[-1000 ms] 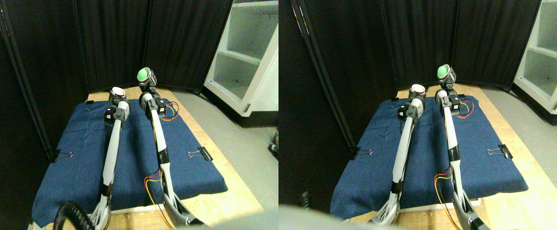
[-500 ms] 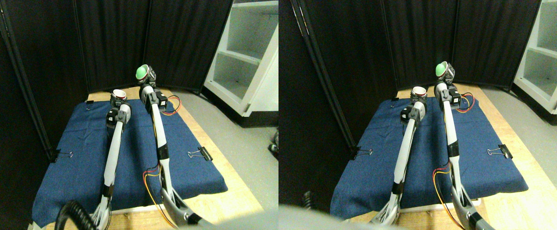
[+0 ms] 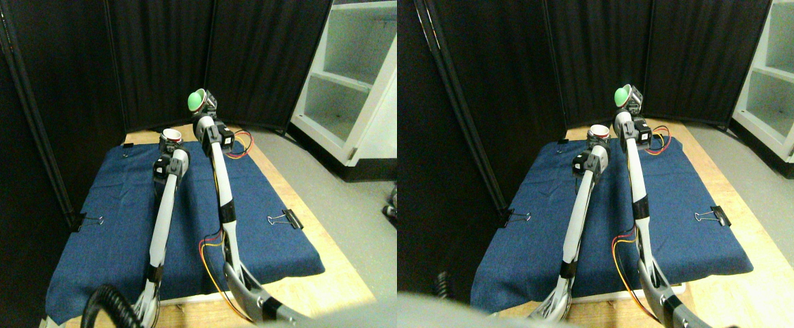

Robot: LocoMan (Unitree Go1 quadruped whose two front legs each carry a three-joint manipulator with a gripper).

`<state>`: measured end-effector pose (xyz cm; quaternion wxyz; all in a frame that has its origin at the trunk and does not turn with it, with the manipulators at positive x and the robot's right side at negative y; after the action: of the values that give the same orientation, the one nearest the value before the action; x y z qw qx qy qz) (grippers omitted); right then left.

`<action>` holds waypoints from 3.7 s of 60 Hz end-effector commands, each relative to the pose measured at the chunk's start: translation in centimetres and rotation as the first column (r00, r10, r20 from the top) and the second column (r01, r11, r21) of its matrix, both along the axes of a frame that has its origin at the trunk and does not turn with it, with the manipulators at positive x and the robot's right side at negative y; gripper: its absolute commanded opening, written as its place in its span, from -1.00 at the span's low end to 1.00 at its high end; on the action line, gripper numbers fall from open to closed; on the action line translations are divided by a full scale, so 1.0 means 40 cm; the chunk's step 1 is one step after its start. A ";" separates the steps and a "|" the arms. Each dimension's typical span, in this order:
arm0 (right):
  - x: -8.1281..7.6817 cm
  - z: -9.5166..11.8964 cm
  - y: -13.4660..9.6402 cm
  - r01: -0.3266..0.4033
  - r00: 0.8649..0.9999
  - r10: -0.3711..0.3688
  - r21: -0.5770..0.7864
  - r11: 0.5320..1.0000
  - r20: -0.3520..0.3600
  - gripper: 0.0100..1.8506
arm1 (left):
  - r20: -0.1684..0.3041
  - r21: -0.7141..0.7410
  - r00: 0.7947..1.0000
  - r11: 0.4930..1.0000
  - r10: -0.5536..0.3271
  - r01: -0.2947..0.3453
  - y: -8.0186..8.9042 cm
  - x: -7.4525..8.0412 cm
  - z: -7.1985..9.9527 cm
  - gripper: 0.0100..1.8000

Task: Pour (bimanual)

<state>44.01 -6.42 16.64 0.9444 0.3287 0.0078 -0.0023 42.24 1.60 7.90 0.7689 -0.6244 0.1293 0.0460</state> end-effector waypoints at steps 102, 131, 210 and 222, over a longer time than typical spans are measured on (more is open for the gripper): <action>-0.049 0.038 0.011 -0.094 0.995 0.093 -0.064 0.993 -0.018 -0.65 | 0.031 0.005 0.998 0.998 -0.058 0.058 -0.030 -0.034 0.081 -0.64; -0.044 0.019 0.037 -0.165 0.986 0.164 -0.145 0.976 -0.022 -0.65 | 0.035 0.003 0.997 0.998 -0.069 0.069 -0.022 -0.032 0.079 -0.64; -0.032 0.017 0.047 -0.215 0.975 0.213 -0.467 0.858 -0.058 -0.65 | 0.030 -0.024 0.998 0.998 -0.061 0.062 -0.039 -0.027 0.088 -0.64; -0.033 0.017 0.053 -0.233 0.970 0.229 -0.561 0.794 -0.078 -0.65 | 0.031 -0.019 0.998 0.998 -0.059 0.059 -0.035 -0.024 0.088 -0.64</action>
<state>42.51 -4.69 17.03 0.9932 0.0384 0.0526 0.0970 40.99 0.30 10.83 0.7691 -0.6208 0.1504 0.0223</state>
